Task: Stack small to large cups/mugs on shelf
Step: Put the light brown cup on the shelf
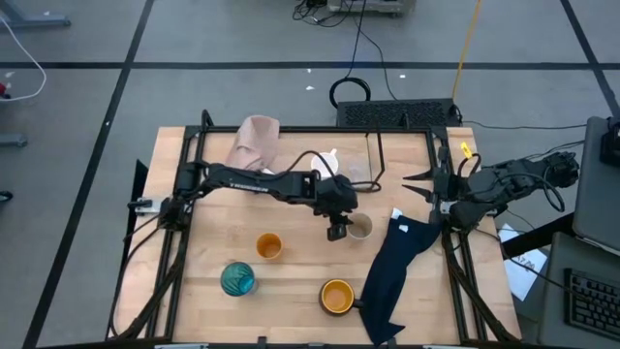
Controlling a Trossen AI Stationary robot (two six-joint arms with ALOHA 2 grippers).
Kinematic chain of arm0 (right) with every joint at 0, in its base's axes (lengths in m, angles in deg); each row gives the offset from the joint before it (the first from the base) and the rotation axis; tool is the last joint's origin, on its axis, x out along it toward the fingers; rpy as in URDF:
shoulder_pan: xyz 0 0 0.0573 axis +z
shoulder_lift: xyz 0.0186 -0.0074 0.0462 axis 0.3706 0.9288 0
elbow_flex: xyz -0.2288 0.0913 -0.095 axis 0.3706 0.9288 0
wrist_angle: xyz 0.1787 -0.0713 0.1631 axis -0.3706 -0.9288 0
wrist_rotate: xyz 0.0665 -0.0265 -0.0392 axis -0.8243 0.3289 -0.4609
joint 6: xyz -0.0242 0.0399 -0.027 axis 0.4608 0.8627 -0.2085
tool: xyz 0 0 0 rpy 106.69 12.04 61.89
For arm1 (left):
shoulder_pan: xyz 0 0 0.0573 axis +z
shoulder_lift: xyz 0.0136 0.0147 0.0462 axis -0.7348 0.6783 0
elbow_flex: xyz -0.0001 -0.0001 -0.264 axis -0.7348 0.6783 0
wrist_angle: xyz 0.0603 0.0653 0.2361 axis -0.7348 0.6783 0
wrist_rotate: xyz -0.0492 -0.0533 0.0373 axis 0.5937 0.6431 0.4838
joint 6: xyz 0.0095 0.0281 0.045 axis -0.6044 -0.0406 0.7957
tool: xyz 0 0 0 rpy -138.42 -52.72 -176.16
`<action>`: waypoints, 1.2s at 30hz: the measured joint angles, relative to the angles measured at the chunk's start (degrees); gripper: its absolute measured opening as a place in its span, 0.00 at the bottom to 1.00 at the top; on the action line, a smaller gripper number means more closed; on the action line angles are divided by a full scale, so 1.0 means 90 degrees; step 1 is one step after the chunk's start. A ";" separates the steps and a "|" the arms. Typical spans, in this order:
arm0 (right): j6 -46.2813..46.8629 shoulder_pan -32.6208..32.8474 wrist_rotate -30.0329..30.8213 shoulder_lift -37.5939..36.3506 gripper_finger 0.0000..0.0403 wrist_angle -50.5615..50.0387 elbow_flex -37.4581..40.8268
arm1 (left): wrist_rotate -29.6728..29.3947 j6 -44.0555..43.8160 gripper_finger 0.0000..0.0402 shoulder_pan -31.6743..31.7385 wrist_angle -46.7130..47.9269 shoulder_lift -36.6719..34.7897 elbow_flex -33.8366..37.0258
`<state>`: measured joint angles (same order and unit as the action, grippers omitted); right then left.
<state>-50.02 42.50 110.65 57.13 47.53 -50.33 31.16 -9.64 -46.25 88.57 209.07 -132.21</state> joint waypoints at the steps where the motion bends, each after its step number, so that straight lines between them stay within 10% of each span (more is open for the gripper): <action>1: 0.0000 0.0000 0.0000 0.0000 0.17 0.0002 0.0000 | -0.0030 0.0000 0.43 -0.0002 0.0005 0.0002 0.0000; 36: 0.0019 -0.0002 -0.0168 0.0002 0.17 -0.0080 -0.0002 | -0.0231 -0.0046 0.43 0.0005 -0.0178 0.0310 -0.0002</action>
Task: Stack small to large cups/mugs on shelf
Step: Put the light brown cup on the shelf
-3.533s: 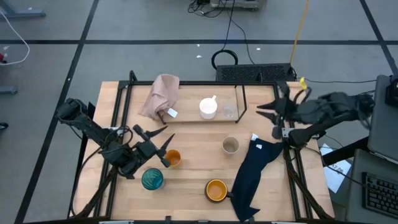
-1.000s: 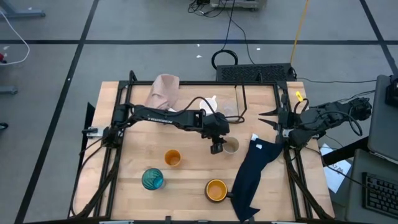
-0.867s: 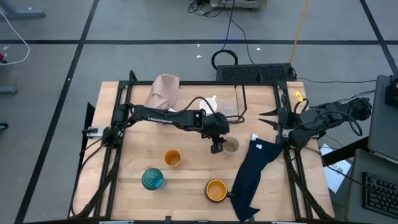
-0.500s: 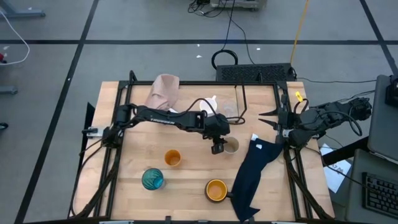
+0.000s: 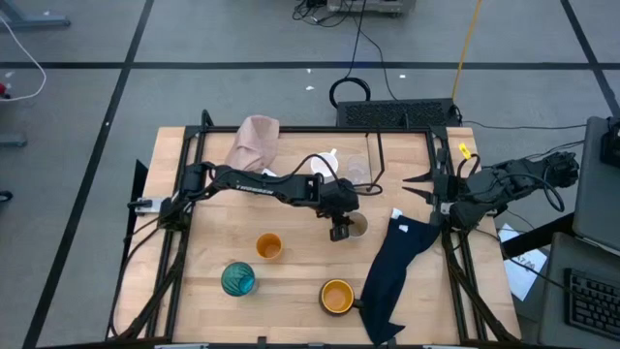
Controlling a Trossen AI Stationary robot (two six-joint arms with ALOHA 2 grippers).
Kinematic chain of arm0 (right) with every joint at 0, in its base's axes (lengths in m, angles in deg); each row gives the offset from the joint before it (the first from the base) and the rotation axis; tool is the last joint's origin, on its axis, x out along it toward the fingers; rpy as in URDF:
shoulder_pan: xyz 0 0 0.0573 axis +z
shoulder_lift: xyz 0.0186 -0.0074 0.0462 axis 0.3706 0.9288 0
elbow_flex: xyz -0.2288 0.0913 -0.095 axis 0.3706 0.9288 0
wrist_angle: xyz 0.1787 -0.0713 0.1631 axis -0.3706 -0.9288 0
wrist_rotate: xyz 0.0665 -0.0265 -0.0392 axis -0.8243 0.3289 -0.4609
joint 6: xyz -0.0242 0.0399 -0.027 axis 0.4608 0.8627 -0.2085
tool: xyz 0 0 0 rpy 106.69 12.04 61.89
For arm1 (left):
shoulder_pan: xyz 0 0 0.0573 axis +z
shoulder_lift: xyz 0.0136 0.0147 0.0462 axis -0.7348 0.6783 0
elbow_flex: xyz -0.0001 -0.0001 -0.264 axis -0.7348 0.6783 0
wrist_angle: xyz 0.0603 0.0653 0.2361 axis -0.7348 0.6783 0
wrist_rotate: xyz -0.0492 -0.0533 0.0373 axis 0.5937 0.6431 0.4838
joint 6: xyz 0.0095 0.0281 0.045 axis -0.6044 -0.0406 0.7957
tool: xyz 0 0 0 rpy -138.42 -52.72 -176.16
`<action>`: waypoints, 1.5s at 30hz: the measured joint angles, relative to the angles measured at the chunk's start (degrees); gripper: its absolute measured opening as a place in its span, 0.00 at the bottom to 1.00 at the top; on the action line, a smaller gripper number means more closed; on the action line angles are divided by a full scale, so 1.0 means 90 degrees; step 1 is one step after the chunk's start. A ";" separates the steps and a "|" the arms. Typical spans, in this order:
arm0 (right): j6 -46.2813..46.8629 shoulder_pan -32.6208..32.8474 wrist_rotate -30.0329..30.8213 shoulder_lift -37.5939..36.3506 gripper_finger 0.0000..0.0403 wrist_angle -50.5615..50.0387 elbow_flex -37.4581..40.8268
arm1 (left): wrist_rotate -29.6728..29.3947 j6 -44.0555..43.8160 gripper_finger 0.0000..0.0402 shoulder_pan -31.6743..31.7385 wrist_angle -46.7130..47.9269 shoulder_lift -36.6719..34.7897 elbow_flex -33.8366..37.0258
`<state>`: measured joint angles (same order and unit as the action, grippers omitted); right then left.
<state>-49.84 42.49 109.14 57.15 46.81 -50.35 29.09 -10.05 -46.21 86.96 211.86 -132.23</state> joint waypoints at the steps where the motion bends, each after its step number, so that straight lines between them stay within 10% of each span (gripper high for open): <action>1: -0.0002 0.0000 0.0000 0.0000 0.17 0.0000 0.0000 | 0.0000 0.0000 0.43 0.0000 0.0013 0.0000 0.0000; 16: -0.0019 0.0000 0.0000 0.0000 0.17 0.0000 0.0000 | 0.0022 0.0022 0.41 0.0000 0.0085 0.0000 0.0000; 26: -0.0019 0.0000 0.0002 0.0000 0.17 0.0052 0.0000 | 0.0670 0.0452 0.04 0.0003 0.0119 0.0000 0.0000; 45: 0.0051 0.0001 0.0005 -0.0001 0.17 0.0158 0.0000 | 0.0040 0.0772 0.01 -0.0493 0.1063 -0.1507 -0.0007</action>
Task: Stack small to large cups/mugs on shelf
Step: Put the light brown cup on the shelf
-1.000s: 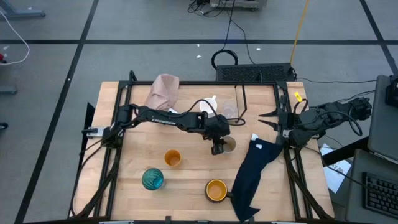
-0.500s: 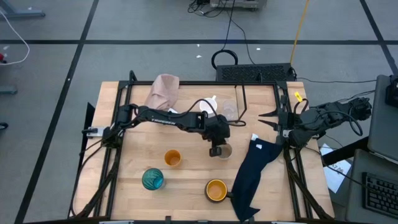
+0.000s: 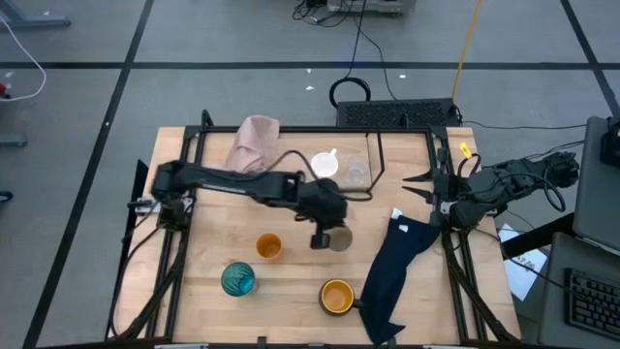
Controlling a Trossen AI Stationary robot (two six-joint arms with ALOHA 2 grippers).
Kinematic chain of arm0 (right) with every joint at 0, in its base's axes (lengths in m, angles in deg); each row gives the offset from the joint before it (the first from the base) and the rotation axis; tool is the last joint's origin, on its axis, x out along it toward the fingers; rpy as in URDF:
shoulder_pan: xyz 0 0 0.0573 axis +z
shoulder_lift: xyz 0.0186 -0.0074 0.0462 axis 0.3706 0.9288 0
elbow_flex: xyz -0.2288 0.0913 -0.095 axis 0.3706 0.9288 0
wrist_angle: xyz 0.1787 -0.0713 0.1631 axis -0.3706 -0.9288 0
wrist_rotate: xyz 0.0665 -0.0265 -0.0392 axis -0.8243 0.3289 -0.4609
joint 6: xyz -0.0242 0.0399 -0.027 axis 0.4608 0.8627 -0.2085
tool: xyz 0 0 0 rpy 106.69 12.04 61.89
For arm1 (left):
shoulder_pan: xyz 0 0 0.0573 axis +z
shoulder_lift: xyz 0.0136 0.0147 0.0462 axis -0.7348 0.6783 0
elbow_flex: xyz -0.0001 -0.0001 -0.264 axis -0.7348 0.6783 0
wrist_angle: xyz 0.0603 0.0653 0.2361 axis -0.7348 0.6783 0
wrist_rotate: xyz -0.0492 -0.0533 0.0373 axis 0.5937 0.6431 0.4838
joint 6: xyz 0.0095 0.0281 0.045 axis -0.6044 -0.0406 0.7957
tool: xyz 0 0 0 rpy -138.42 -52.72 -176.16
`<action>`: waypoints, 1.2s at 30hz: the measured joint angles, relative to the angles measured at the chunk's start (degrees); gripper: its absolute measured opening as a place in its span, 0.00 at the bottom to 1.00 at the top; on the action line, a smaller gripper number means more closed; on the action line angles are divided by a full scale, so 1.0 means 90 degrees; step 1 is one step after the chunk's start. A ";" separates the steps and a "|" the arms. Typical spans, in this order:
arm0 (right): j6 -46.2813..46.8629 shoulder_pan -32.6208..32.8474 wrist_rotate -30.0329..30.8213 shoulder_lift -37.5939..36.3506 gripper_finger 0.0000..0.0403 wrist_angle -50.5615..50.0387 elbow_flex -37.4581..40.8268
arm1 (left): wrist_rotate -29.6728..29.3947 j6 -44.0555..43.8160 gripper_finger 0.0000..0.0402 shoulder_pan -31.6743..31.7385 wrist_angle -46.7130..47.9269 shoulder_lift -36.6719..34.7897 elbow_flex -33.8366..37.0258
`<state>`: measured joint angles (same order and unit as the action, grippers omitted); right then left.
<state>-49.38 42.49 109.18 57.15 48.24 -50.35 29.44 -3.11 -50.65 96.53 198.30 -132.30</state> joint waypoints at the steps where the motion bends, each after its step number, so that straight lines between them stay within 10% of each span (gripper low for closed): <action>1: 0.0000 0.0001 0.0000 0.0001 0.17 0.0022 0.0000 | -0.0260 0.0002 0.01 -0.0033 0.0127 -0.0188 0.0003; 15: 0.0083 0.0001 0.0000 -0.0001 0.17 0.0061 0.0000 | -0.2704 -0.0467 0.00 0.0275 0.2697 -0.2535 0.0000; 36: -0.0102 0.0000 0.0000 0.0314 0.17 0.0220 0.0000 | -0.0175 0.0382 0.00 0.3145 0.2966 -0.1919 0.0007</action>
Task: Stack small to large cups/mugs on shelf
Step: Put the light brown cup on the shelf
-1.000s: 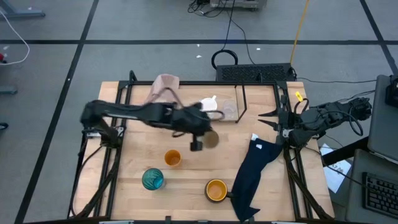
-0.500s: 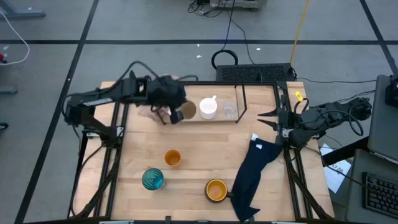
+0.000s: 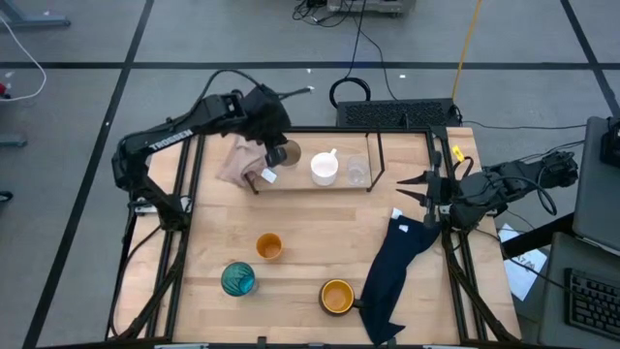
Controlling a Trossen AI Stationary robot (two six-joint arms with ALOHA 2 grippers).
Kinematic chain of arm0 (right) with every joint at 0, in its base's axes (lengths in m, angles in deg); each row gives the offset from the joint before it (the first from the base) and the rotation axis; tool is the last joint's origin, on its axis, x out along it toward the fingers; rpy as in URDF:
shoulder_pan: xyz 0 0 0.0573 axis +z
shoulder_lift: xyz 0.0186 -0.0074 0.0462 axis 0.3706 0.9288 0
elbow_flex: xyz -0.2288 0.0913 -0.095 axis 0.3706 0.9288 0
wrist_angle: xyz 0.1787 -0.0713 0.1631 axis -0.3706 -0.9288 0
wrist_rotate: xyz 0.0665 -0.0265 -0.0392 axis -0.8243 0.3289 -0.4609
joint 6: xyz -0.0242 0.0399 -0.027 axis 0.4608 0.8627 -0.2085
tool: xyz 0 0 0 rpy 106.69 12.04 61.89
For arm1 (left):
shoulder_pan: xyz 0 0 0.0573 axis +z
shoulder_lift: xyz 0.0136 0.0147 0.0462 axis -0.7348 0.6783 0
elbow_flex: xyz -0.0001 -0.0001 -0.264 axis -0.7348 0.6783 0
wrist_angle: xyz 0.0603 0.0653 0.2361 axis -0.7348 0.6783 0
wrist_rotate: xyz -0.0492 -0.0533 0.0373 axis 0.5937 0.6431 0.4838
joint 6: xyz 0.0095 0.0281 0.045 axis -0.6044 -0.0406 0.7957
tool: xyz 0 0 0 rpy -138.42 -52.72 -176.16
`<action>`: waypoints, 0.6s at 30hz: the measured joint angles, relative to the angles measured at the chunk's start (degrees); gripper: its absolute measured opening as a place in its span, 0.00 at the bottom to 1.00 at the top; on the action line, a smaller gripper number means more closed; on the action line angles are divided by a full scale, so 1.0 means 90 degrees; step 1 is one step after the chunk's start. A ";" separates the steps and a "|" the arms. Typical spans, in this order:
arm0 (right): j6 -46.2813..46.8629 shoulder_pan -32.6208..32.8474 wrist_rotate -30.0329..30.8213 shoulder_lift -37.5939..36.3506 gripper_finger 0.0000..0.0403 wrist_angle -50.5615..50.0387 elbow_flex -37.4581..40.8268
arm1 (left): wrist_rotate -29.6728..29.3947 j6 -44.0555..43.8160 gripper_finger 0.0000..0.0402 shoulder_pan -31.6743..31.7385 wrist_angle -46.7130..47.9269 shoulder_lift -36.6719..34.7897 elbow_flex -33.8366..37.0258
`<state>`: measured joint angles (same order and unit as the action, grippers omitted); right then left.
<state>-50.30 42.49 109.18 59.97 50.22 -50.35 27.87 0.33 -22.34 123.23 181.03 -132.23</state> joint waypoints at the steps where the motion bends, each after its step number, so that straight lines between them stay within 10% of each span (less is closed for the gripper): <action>1: 0.0001 0.0000 0.0000 0.0000 0.17 0.0000 0.0000 | 0.0176 0.0043 0.00 0.0101 0.0059 0.0012 0.0007; 18: 0.0007 0.0001 0.0000 -0.0002 0.17 0.0005 -0.0001 | 0.1449 0.0229 0.00 0.0666 -0.1460 -0.0059 0.1971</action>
<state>-50.24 42.50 109.18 59.95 50.27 -50.36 40.91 2.39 -16.34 110.09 180.50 -114.49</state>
